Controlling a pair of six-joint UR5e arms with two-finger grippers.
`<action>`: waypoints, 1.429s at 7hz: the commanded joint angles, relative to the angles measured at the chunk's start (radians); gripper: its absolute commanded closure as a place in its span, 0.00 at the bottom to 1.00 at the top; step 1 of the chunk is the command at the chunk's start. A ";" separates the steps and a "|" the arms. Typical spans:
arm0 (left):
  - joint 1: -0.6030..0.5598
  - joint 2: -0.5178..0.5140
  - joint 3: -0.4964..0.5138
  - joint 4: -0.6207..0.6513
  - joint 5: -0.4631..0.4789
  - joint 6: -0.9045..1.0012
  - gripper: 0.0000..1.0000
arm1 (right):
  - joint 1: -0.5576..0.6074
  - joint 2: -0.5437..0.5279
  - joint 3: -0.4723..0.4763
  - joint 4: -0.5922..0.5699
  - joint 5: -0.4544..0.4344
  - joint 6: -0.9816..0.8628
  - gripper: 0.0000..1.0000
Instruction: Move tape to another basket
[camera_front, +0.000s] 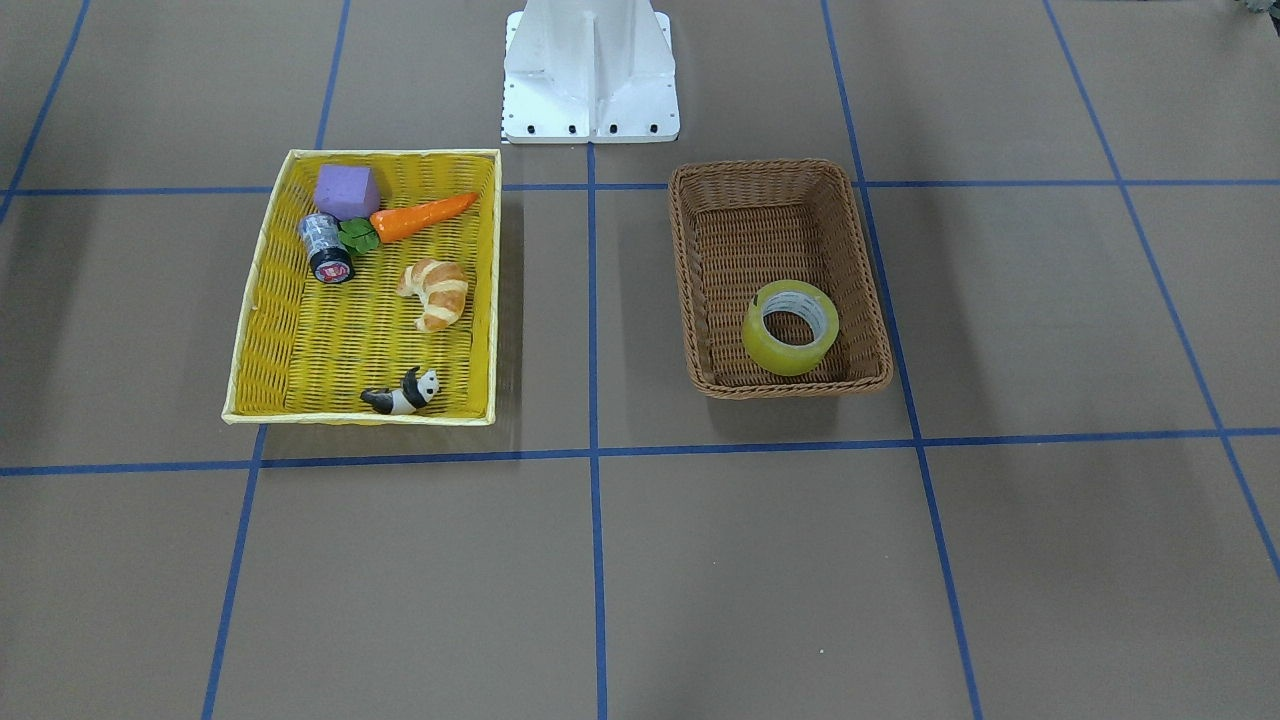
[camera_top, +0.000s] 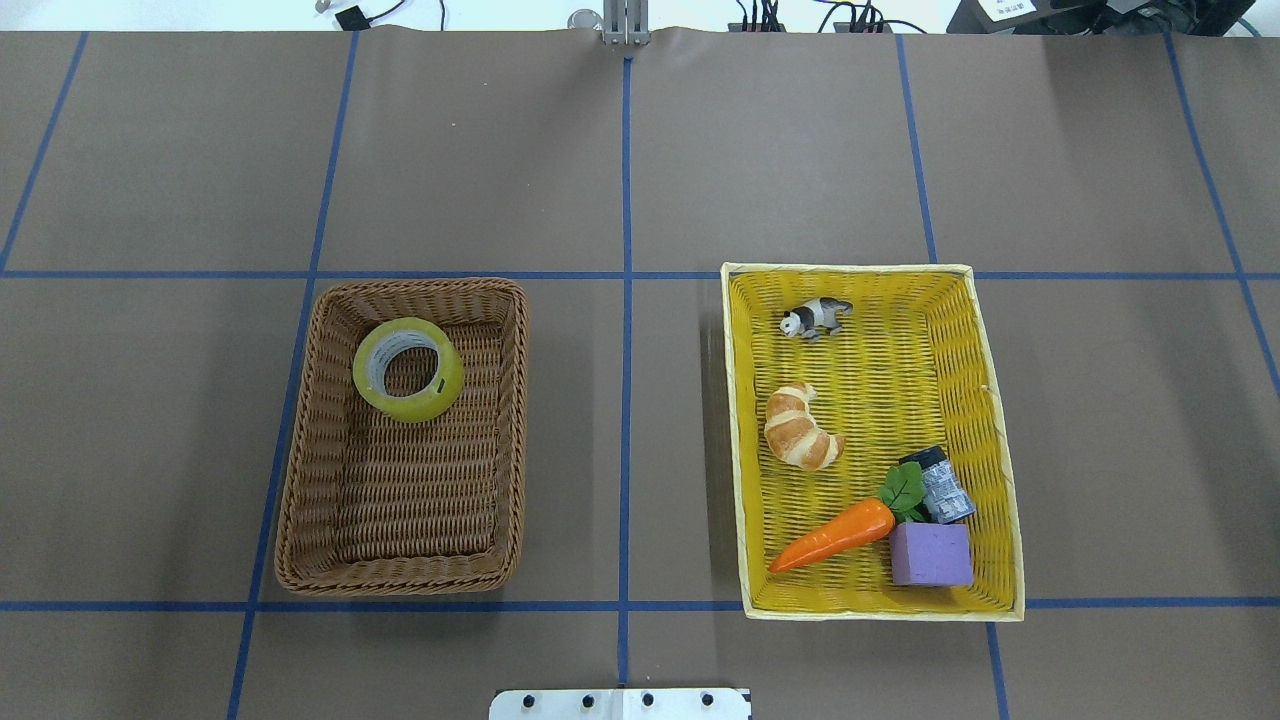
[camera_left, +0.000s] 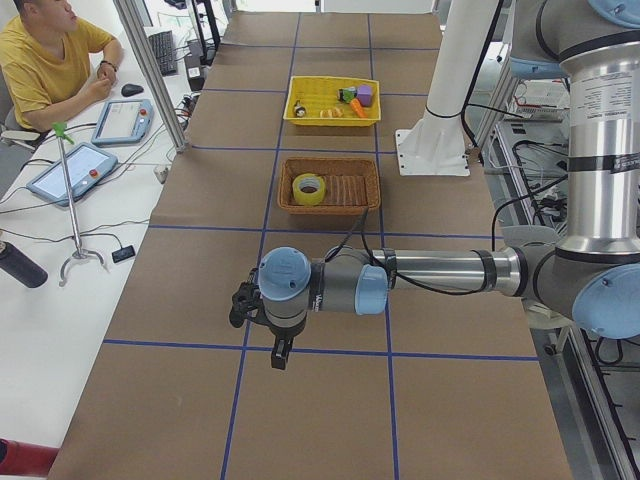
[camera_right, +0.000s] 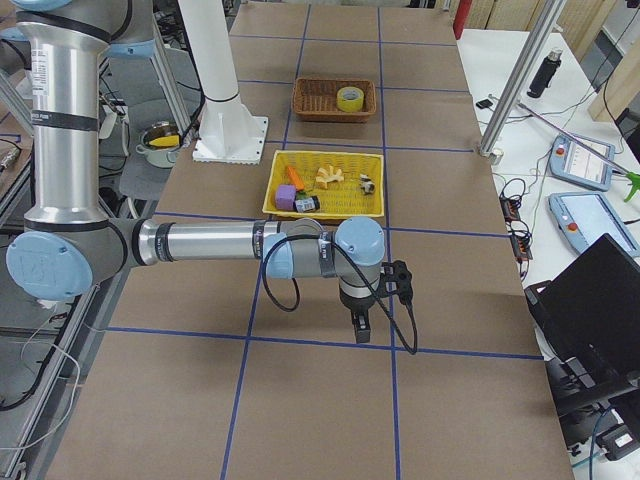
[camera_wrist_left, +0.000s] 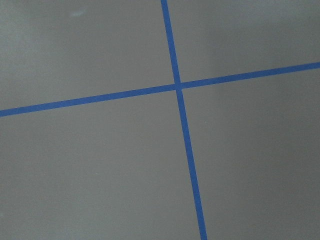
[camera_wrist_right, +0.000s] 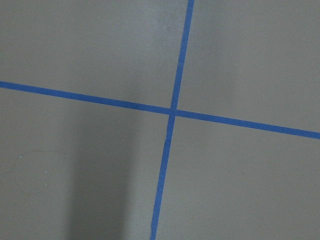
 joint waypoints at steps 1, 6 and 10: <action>0.000 0.000 0.000 0.000 0.009 -0.001 0.01 | -0.001 -0.004 0.000 0.000 0.004 0.001 0.00; 0.000 0.017 0.000 0.000 0.009 0.000 0.01 | 0.001 -0.007 -0.003 -0.001 0.006 0.012 0.00; 0.000 0.029 -0.001 0.000 0.009 0.000 0.01 | 0.001 -0.016 -0.004 -0.001 0.006 0.012 0.00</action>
